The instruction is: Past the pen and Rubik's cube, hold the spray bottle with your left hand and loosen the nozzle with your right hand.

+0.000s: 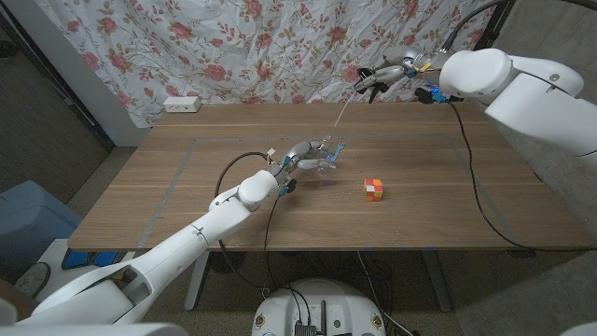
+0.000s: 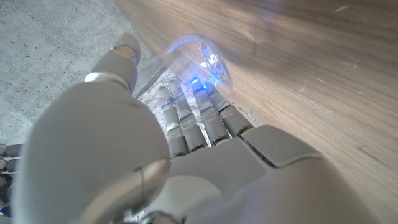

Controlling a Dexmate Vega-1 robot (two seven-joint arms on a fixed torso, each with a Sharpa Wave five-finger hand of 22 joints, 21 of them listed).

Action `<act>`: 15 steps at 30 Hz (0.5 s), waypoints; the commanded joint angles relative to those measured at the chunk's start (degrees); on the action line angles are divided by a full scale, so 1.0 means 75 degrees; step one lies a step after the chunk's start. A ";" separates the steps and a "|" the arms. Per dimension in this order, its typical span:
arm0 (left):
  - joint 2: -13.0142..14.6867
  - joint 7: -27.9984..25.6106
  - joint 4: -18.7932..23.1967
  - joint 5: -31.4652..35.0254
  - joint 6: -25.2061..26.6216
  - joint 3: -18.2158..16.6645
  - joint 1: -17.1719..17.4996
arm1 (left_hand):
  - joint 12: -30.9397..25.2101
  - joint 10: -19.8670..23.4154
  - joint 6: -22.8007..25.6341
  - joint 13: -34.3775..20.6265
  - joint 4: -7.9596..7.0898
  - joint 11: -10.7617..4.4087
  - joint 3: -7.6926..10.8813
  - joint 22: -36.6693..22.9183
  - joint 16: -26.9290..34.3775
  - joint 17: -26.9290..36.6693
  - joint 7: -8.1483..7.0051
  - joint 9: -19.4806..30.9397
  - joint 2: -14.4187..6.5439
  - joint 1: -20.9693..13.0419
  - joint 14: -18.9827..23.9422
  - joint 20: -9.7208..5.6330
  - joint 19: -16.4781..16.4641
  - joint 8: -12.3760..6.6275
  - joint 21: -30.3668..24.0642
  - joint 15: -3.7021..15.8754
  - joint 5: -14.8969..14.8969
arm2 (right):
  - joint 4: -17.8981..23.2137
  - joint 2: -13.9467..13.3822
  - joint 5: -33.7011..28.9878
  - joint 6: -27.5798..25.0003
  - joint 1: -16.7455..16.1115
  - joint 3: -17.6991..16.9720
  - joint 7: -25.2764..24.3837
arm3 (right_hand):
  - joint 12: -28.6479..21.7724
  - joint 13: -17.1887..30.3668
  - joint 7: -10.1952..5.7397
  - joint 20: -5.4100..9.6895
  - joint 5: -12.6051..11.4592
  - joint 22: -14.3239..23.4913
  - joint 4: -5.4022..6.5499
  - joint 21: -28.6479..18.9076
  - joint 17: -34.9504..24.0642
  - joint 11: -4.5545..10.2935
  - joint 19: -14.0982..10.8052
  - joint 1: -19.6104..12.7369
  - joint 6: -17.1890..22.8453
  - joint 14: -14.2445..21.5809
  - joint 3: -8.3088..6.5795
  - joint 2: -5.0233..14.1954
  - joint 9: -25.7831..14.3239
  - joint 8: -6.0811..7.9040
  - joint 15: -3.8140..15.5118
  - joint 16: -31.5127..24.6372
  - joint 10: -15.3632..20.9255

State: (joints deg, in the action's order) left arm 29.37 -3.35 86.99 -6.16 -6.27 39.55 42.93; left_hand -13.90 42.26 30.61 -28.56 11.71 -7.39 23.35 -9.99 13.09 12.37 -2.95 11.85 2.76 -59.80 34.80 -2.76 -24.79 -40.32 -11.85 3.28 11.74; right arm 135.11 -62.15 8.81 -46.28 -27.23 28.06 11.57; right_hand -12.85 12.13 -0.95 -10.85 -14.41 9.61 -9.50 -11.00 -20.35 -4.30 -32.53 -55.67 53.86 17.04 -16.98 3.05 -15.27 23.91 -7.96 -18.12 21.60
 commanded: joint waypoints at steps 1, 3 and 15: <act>0.0197 -0.0126 0.0324 0.0081 0.0166 -0.0125 0.0138 | -0.0022 0.0064 0.0242 -0.0022 -0.0233 -0.0067 0.0297 -0.0046 -0.0002 0.0049 0.0147 0.0028 -0.1408 0.1317 0.0019 -0.0003 -0.0046 -0.0057 -0.0014 0.0776 0.0003 | -0.0283 -0.0092 0.0093 0.0022 0.0046 -0.0026 -0.0080 | 0.0003 0.0018 -0.0429 0.0017 -0.0054 0.0017 0.0014 0.0004 -0.0016 0.0014 0.0001 -0.0223 0.0440 0.0030 -0.0020 0.0113 -0.0024 0.0030 0.0025 -0.0031 0.0099; 0.0230 -0.0137 0.0371 0.0086 0.0203 -0.0142 0.0162 | -0.0023 0.0068 0.0241 -0.0022 -0.0232 -0.0064 0.0296 -0.0046 0.0001 0.0047 0.0148 0.0028 -0.1404 0.1316 0.0028 0.0001 -0.0045 -0.0056 -0.0013 0.0779 0.0002 | -0.0331 -0.0098 0.0094 0.0009 0.0054 -0.0014 -0.0085 | 0.0008 0.0018 -0.0432 0.0023 -0.0056 0.0017 0.0016 0.0007 -0.0018 0.0020 0.0009 -0.0225 0.0427 0.0028 -0.0020 0.0118 -0.0021 0.0024 0.0029 -0.0031 0.0091; 0.0373 -0.0292 0.0600 0.0117 0.0377 -0.0248 0.0321 | -0.0013 0.0057 0.0243 -0.0022 -0.0233 -0.0122 0.0280 -0.0048 -0.0004 0.0037 0.0111 0.0027 -0.1367 0.1333 0.0029 0.0025 0.0006 -0.0050 0.0006 0.0802 -0.0001 | -0.0597 -0.0092 0.0048 -0.0116 0.0094 0.0111 -0.0124 | 0.0015 0.0021 -0.0444 0.0066 -0.0062 0.0017 0.0021 0.0012 -0.0022 0.0049 0.0028 -0.0230 0.0443 0.0032 -0.0013 0.0119 -0.0010 0.0026 0.0042 -0.0033 0.0100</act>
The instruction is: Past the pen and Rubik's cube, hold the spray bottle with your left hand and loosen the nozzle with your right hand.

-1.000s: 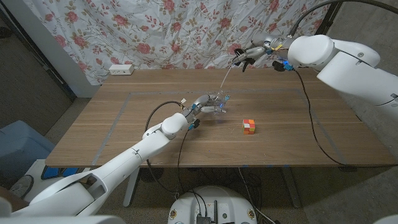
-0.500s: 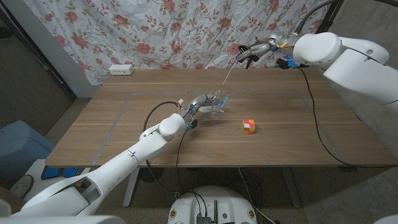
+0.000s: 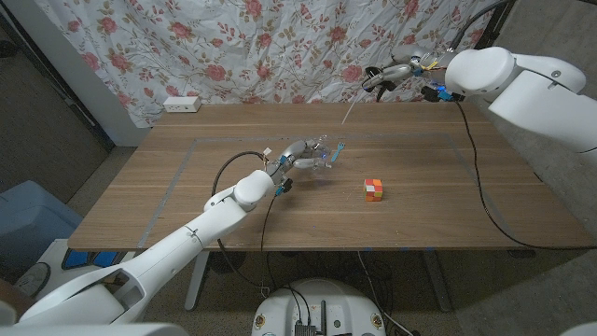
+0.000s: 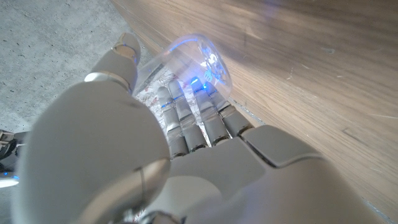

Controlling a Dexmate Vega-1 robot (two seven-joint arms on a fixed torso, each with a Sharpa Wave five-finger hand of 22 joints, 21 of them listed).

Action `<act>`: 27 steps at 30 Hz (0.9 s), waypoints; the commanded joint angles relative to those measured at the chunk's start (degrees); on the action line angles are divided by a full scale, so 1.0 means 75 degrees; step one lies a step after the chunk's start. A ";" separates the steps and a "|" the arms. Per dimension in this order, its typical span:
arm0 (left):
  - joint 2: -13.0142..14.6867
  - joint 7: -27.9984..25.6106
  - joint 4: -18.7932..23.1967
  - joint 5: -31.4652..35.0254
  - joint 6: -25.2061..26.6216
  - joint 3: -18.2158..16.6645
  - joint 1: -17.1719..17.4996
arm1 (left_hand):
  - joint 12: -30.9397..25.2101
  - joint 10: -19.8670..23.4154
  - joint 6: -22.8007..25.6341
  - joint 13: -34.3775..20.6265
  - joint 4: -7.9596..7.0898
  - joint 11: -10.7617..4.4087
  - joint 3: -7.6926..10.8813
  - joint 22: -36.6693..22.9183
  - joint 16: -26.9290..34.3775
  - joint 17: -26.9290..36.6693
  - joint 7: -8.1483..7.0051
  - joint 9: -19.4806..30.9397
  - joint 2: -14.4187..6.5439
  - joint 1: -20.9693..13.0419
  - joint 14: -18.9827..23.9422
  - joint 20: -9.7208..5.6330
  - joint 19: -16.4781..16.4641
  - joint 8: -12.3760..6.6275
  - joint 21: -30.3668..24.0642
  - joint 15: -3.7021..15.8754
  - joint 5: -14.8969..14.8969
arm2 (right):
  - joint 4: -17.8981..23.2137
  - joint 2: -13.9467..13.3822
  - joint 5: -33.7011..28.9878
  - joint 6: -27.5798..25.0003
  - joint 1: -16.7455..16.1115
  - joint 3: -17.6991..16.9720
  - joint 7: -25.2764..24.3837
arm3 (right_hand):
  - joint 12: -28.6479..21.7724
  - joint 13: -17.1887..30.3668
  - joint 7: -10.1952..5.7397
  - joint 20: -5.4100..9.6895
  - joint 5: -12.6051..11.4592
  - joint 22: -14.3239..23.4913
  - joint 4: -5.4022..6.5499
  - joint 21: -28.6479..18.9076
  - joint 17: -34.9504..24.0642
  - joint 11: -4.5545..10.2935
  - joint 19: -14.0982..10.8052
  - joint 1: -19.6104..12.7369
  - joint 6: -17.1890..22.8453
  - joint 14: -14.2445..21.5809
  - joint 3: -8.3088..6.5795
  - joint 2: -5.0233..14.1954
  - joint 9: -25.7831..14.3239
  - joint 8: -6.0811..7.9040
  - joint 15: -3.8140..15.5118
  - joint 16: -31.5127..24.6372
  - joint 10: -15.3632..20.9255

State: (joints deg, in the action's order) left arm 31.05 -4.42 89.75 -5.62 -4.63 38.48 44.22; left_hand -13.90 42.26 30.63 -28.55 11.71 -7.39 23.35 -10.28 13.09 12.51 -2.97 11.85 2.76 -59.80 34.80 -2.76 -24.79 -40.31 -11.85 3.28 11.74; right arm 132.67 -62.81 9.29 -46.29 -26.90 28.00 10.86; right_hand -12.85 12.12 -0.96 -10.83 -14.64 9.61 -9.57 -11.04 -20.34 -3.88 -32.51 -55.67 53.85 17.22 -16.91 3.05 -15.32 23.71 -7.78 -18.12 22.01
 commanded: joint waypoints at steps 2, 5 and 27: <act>0.0163 -0.0190 0.0258 0.0052 0.0179 -0.0124 0.0181 | -0.0015 0.0061 0.0262 -0.0023 -0.0229 -0.0133 0.0273 -0.0009 -0.0004 0.0014 0.0122 0.0026 -0.1349 0.1338 0.0037 0.0042 0.0009 -0.0059 0.0007 0.0811 -0.0002 | -0.0324 0.0016 -0.0013 -0.0112 0.0051 0.0137 -0.0039 | 0.0015 0.0022 -0.0442 0.0066 -0.0032 0.0017 0.0032 0.0015 -0.0026 -0.0014 0.0022 -0.0229 0.0439 0.0023 -0.0020 0.0120 -0.0005 0.0053 0.0021 -0.0040 0.0049; 0.0207 -0.0256 0.0343 0.0054 0.0246 -0.0164 0.0246 | 0.0045 -0.0043 0.0231 0.0002 -0.0216 -0.0130 0.0278 -0.0012 -0.0032 -0.0013 0.0104 0.0020 -0.1309 0.1336 0.0017 0.0278 0.0044 -0.0038 0.0015 0.0873 0.0001 | -0.0382 0.0051 -0.0079 -0.0197 0.0094 0.0231 -0.0061 | 0.0018 0.0023 -0.0439 0.0068 -0.0034 0.0017 0.0035 0.0014 -0.0030 -0.0031 0.0022 -0.0229 0.0429 0.0013 -0.0018 0.0121 -0.0001 0.0048 0.0034 -0.0038 0.0051; 0.0638 -0.0639 0.0613 0.0075 0.0288 -0.0553 0.0659 | 0.0220 -0.0324 0.0144 0.0224 -0.0195 -0.0204 0.0327 -0.0008 -0.0300 -0.0292 0.0021 -0.0044 -0.0981 0.1377 -0.0219 0.0666 0.0940 0.0176 0.0240 0.0943 0.0007 | -0.0802 0.0328 -0.0481 -0.0445 0.0109 0.0668 -0.0326 | 0.0046 0.0030 -0.0475 0.0087 -0.0044 0.0017 0.0050 0.0012 -0.0044 -0.0001 0.0027 -0.0202 0.0401 0.0007 0.0017 0.0104 0.0013 0.0037 0.0036 -0.0036 0.0019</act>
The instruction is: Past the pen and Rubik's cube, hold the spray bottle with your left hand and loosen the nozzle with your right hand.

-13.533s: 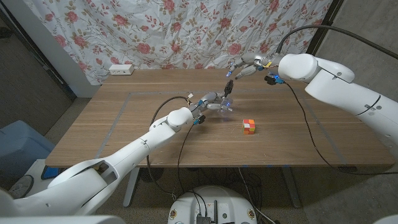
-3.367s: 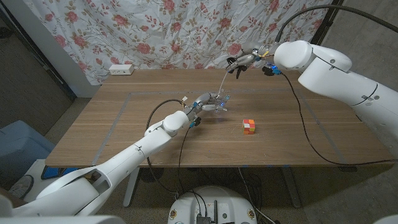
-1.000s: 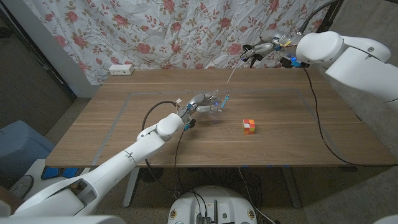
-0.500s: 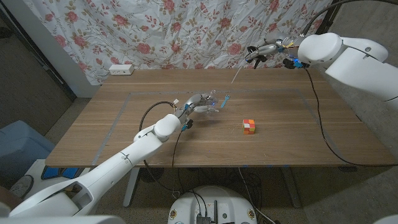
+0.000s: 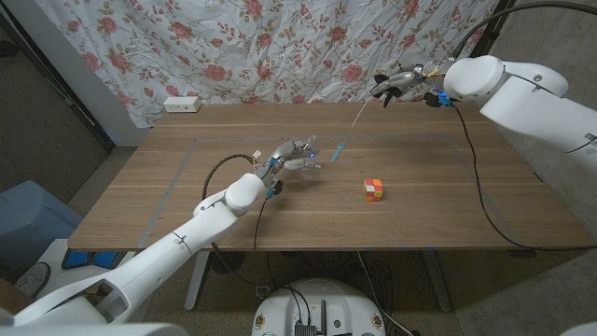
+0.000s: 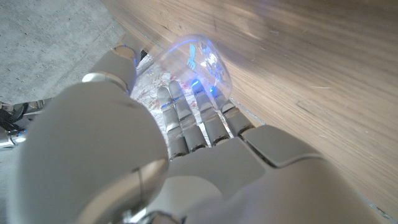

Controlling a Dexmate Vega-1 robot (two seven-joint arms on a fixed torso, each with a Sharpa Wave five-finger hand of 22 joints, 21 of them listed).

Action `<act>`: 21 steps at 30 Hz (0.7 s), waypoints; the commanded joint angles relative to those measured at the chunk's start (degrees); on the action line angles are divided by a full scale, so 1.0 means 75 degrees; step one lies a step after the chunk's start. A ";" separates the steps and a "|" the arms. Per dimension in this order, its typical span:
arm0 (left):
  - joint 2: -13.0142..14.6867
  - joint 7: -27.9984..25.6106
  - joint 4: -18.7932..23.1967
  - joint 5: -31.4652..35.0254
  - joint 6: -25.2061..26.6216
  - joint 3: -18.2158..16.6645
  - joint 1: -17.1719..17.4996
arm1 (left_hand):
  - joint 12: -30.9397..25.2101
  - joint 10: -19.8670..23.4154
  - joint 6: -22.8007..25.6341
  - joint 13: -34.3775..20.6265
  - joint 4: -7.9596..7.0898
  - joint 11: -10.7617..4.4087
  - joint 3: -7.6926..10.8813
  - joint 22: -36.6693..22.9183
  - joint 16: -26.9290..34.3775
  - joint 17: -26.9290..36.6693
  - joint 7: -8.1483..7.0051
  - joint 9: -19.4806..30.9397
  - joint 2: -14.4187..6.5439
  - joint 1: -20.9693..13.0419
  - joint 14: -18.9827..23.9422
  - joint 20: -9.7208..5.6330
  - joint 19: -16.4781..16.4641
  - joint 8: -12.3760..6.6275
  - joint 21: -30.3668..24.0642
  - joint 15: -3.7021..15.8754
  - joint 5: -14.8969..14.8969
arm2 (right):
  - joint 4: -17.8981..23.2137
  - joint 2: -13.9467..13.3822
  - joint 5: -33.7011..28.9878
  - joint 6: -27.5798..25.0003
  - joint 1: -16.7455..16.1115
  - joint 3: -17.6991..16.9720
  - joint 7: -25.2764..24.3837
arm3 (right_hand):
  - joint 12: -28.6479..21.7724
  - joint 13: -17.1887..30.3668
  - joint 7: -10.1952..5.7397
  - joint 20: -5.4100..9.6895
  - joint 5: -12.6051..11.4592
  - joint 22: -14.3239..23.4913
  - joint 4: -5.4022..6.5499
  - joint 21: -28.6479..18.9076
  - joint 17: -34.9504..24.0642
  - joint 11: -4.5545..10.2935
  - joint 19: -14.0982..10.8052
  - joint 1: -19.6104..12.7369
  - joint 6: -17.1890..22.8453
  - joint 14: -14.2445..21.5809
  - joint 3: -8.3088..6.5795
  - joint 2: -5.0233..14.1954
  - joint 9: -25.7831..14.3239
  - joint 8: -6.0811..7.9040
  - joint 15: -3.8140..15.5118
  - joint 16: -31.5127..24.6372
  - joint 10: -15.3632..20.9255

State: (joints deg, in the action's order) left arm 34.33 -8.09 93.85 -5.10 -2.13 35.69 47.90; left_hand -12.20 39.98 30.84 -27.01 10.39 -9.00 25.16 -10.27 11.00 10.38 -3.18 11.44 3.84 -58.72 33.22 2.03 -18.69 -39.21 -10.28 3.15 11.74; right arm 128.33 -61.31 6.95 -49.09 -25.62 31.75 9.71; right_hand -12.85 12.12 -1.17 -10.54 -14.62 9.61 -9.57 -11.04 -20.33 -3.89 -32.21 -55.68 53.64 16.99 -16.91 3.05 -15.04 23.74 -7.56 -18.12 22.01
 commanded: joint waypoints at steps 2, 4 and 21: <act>0.0193 -0.0174 0.0013 -0.0004 -0.0093 -0.0199 0.0179 | -0.0006 -0.0021 0.0124 0.0035 -0.0021 -0.0004 0.0088 -0.0007 -0.0035 -0.0019 0.0046 0.0003 -0.1109 0.1236 -0.0029 0.0053 0.0196 0.0049 0.0040 0.0968 0.0007 | -0.0255 0.0154 -0.0203 -0.0101 -0.0070 0.0201 -0.0201 | 0.0046 0.0031 -0.0450 0.0050 -0.0047 0.0017 0.0050 0.0013 -0.0045 -0.0010 -0.0011 -0.0199 0.0433 0.0038 0.0020 0.0098 -0.0023 0.0034 0.0005 -0.0036 0.0022; 0.0183 -0.0186 -0.0050 -0.0009 -0.0148 -0.0210 0.0178 | -0.0007 -0.0018 0.0130 0.0054 -0.0021 -0.0008 0.0087 -0.0004 -0.0041 -0.0028 0.0034 -0.0005 -0.1093 0.1236 -0.0042 0.0078 0.0290 0.0073 0.0055 0.0963 0.0006 | -0.0284 0.0191 -0.0228 -0.0157 -0.0076 0.0225 -0.0240 | 0.0046 0.0032 -0.0454 0.0054 -0.0048 0.0017 0.0052 0.0016 -0.0045 -0.0002 -0.0003 -0.0194 0.0429 0.0044 0.0025 0.0095 -0.0022 0.0033 0.0006 -0.0038 0.0026; -0.0032 -0.0219 -0.0671 0.0047 -0.0395 -0.0130 -0.0006 | 0.0166 -0.0539 0.0070 0.0677 -0.0037 0.0057 0.0044 0.0065 -0.0099 -0.0103 0.0078 -0.0200 -0.0839 0.1178 -0.0326 0.0310 0.1584 0.0920 0.0079 0.0920 -0.0021 | -0.0723 0.0420 -0.0602 -0.0149 0.0084 0.0630 -0.0277 | 0.0048 0.0036 -0.0473 0.0091 -0.0054 0.0017 0.0066 0.0016 -0.0051 0.0052 0.0005 -0.0162 0.0441 0.0084 0.0049 0.0088 -0.0013 0.0041 0.0007 -0.0051 0.0039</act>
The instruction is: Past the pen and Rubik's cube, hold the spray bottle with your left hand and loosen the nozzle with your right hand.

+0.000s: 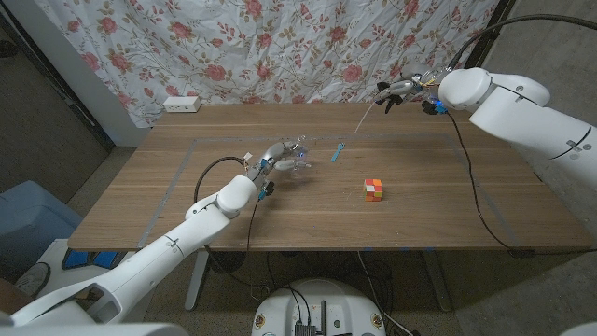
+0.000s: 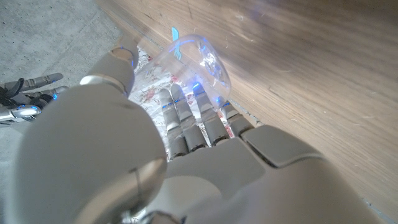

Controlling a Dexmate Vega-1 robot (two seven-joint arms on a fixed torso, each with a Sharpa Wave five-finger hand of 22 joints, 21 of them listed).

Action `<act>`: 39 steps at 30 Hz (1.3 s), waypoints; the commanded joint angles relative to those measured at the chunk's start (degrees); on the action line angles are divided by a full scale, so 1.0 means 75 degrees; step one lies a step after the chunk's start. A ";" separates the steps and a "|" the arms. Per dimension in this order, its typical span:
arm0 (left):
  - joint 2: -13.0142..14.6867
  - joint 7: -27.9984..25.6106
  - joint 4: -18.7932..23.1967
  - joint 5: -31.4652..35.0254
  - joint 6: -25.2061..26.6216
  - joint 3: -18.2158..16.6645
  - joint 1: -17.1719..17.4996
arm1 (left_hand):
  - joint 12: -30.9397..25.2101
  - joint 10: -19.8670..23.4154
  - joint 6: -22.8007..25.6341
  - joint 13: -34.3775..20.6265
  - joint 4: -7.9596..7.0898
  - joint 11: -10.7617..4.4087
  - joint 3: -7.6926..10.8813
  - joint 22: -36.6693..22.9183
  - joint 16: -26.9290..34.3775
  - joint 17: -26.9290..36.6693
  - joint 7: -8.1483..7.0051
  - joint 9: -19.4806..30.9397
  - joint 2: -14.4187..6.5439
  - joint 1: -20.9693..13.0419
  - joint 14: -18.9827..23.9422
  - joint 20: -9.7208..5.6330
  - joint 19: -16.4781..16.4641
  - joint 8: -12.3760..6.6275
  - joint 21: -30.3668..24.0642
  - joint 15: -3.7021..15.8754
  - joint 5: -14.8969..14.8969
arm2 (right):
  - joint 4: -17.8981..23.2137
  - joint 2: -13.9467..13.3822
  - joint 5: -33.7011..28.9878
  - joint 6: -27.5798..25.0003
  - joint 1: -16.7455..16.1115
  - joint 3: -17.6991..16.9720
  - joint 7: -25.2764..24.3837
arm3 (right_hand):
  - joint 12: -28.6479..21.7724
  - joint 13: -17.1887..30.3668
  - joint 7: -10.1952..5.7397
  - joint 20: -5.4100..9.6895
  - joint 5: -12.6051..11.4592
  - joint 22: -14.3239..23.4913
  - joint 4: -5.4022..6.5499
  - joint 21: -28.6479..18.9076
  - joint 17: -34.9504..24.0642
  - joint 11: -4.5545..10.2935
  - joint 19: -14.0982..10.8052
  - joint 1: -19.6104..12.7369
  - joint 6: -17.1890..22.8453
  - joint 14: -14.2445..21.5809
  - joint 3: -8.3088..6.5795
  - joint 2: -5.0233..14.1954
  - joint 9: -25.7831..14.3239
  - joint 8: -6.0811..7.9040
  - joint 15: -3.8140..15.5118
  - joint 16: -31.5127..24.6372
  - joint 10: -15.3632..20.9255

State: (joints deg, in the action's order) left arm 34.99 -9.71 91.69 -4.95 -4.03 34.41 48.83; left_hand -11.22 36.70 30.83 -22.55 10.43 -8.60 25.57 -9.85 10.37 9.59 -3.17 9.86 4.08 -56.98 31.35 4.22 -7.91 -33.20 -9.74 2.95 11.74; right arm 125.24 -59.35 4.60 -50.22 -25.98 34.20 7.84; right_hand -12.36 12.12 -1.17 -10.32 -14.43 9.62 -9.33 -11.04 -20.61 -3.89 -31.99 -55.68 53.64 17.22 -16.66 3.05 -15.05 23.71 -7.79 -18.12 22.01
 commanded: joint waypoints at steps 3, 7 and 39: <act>-0.0192 0.0067 -0.0590 -0.0019 -0.0308 0.0075 -0.0198 | 0.0040 -0.0128 0.0052 0.0133 -0.0046 0.0014 -0.0020 0.0012 -0.0020 0.0002 0.0053 0.0009 -0.0861 0.0947 -0.0111 0.0028 0.0181 0.0190 -0.0010 0.0948 -0.0022 | -0.0393 0.0216 -0.0368 -0.0063 0.0147 0.0361 -0.0055 | -0.0020 0.0037 -0.0481 0.0070 -0.0080 0.0017 0.0036 0.0015 -0.0015 0.0057 -0.0025 -0.0157 0.0441 0.0062 0.0018 0.0089 -0.0012 0.0046 0.0058 -0.0054 0.0050; -0.0243 0.0148 -0.0773 -0.0027 -0.0416 0.0126 -0.0278 | 0.0043 -0.0160 0.0070 0.0190 -0.0056 0.0022 -0.0033 0.0014 -0.0027 0.0003 0.0047 0.0008 -0.0852 0.0958 -0.0159 0.0040 0.0181 0.0253 -0.0036 0.0936 -0.0026 | -0.0500 0.0274 -0.0440 -0.0108 0.0141 0.0406 -0.0080 | -0.0024 0.0038 -0.0488 0.0087 -0.0082 0.0017 0.0039 0.0017 -0.0018 0.0087 -0.0018 -0.0149 0.0447 0.0062 0.0023 0.0091 -0.0017 0.0054 0.0086 -0.0055 0.0067; -0.0865 0.0416 -0.2322 -0.0172 -0.1220 0.0436 -0.0791 | 0.0037 -0.0382 0.0251 0.0698 -0.0073 -0.0213 -0.0126 0.0018 -0.0068 -0.0019 -0.0347 0.0036 -0.0768 0.1034 -0.0739 -0.0102 0.0172 0.0793 -0.0115 0.0956 -0.0035 | -0.1377 0.0835 -0.0597 0.0213 0.0284 0.0705 -0.0118 | -0.0046 0.0046 -0.0502 0.0126 -0.0102 0.0016 0.0030 0.0009 -0.0039 0.0152 -0.0014 -0.0138 0.0470 0.0133 0.0040 0.0106 -0.0010 0.0080 0.0164 -0.0090 0.0174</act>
State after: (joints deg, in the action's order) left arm 29.92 -7.41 77.69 -5.72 -11.30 37.02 44.12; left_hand -11.03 33.85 32.06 -17.45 9.83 -9.82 24.74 -9.60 9.74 9.33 -4.87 10.02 4.38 -54.86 25.98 3.94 -6.34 -27.50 -10.44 2.67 11.74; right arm 116.54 -54.19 1.39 -48.49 -24.75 38.22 6.99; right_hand -12.37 12.40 -1.17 -9.72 -14.84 9.62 -9.17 -11.05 -20.60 -2.84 -31.80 -56.20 53.64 18.25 -16.35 3.57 -15.05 23.95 -6.75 -18.45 23.05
